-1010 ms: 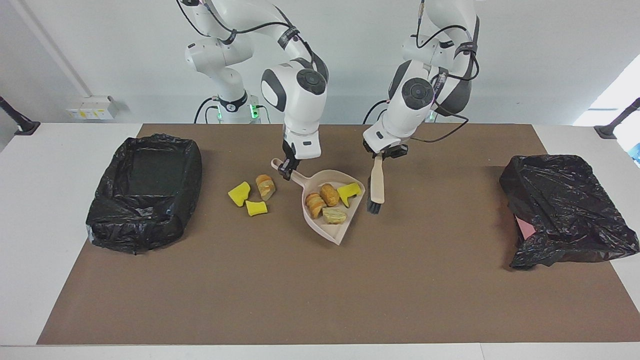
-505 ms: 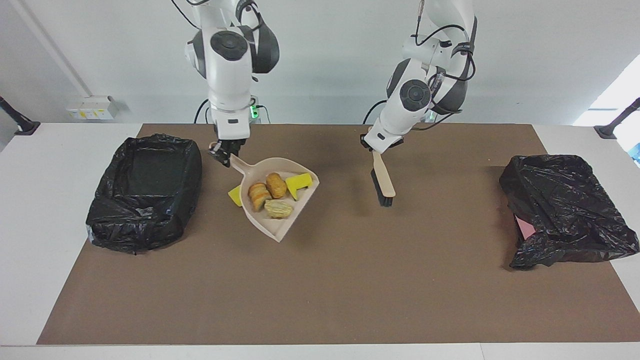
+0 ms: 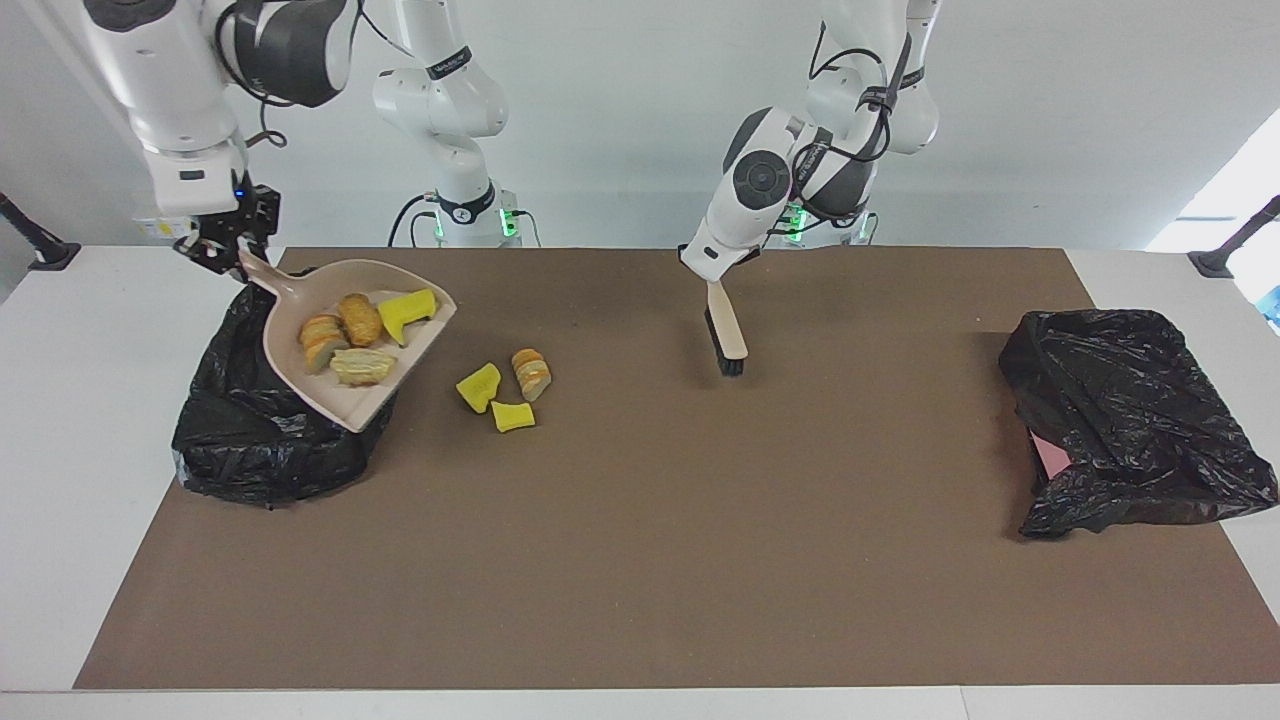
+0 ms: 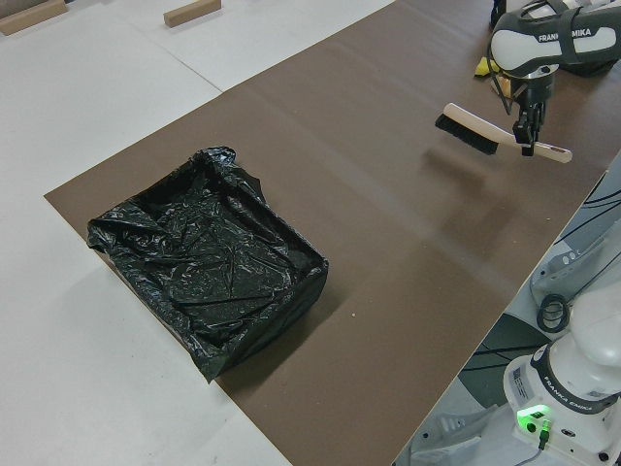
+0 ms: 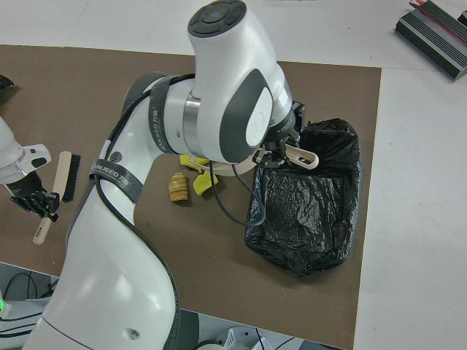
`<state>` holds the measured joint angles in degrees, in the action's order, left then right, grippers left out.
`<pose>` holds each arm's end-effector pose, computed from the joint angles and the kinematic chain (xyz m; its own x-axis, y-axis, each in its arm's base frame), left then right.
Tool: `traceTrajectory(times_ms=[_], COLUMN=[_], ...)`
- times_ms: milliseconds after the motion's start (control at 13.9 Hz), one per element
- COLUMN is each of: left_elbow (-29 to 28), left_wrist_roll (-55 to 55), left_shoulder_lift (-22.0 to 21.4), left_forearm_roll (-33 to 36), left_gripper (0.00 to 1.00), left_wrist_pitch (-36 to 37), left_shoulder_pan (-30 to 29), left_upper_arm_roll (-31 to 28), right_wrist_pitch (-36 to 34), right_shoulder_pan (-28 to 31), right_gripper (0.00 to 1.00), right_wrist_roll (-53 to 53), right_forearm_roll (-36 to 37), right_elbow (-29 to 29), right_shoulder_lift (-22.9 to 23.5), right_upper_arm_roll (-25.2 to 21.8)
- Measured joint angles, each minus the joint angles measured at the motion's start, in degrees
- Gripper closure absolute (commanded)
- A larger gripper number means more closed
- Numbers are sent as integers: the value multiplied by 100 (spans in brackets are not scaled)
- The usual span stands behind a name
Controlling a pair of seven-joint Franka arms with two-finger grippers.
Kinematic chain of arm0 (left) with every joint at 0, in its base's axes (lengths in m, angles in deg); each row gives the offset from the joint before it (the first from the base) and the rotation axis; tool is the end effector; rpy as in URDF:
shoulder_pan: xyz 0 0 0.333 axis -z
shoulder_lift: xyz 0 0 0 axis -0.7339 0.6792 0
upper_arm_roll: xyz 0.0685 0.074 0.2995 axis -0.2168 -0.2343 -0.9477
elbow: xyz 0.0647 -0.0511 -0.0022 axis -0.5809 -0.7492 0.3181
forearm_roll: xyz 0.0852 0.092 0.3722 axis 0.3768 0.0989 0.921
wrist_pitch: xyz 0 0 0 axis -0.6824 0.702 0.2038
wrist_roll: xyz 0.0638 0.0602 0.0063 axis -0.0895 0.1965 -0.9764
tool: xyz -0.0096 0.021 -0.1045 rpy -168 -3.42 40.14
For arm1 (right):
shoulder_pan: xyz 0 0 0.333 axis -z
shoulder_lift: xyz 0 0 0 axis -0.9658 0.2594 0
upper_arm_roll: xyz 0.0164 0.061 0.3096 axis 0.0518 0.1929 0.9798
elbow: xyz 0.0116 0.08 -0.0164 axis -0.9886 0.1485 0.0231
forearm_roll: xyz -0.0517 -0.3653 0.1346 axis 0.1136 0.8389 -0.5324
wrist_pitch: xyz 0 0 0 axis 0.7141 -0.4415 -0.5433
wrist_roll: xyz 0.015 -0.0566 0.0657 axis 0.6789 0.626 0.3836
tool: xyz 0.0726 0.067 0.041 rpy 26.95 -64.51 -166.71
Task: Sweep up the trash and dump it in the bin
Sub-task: 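Carry the dustpan to the far black bag and tip it with the right gripper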
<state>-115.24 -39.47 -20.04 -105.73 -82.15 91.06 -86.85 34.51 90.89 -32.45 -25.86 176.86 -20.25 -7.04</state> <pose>0.3399 -0.3441 0.3655 0.8956 0.0395 -0.4431 0.0491 -0.9987 0.0102 0.4917 -0.1643 0.5788 0.3965 0.8950 -0.2045 0.9178 -0.3911 0.0678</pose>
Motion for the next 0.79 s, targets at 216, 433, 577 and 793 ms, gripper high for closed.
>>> traceTrajectory(times_ms=[216, 433, 577, 793], left_elbow=[-295, -569, -759, -922], left_wrist_roll=[-144, -184, -226, -245], left_shoulder_lift=[-27, -156, -170, -178], left_forearm_roll=[-81, -82, -82, -84], left_gripper=[100, 100, 100, 100], left_wrist_pitch=[-288, -481, -759, -906], left_shoulder_pan=[288, 399, 532, 592], left_upper_arm_roll=[5, 1, 2, 3], right_wrist_pitch=[262, 758, 962, 1080], right_shoulder_pan=[475, 457, 392, 74], right_gripper=[100, 100, 100, 100], right_wrist_roll=[-957, -1031, -1030, -1031], right_forearm_roll=[835, 1695, 2141, 2819], right_elbow=[74, 597, 912, 1202], right_shoulder_lift=[-2, -3, -22, -188], right_upper_arm_roll=[-64, 10, 33, 50])
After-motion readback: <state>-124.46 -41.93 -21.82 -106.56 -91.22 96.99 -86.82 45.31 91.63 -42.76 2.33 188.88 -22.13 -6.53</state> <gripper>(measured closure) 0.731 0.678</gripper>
